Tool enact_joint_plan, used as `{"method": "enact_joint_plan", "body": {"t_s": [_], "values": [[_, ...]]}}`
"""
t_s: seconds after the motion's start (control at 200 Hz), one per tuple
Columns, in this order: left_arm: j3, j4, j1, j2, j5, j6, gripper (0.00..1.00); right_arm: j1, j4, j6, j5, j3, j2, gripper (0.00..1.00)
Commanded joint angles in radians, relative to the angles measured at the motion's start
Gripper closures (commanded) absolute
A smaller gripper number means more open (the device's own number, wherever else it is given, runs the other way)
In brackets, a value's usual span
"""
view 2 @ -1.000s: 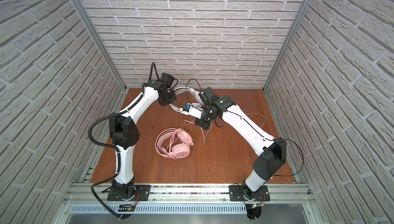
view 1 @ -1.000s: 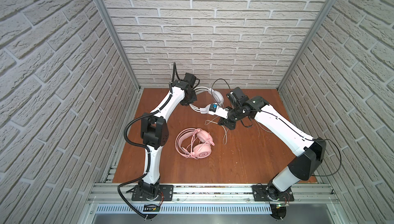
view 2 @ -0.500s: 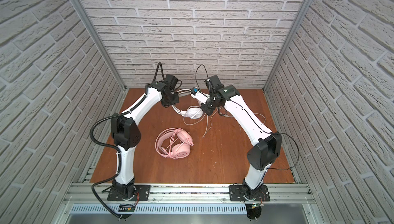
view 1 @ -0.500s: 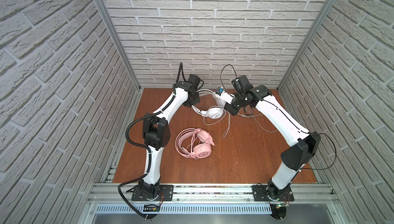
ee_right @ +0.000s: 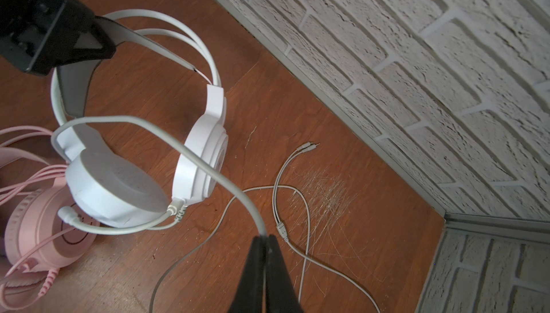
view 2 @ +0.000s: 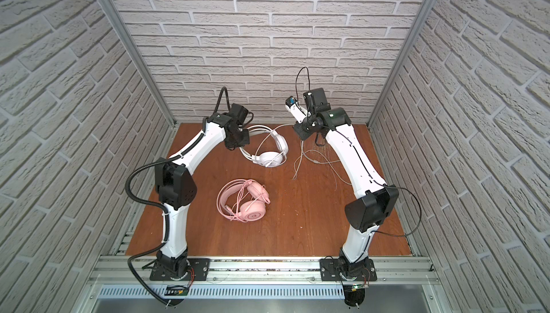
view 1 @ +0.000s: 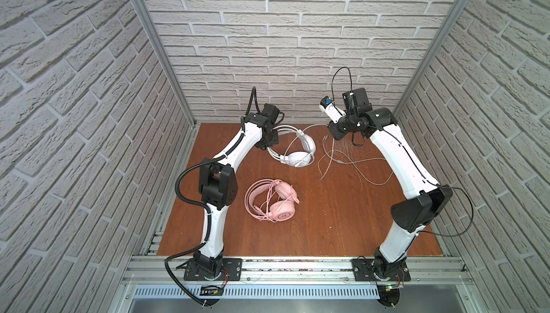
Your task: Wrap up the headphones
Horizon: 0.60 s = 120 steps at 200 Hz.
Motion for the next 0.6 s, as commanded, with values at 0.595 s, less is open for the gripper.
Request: {"method": "enact_joint_plan", "body": {"t_s": [0.595], "values": [[-0.138, 0.180, -0.016, -0.137, 0.190, 0.091, 1.00, -0.107, 0.021, 0.248, -0.019, 0.328, 0.403, 0.95]]}}
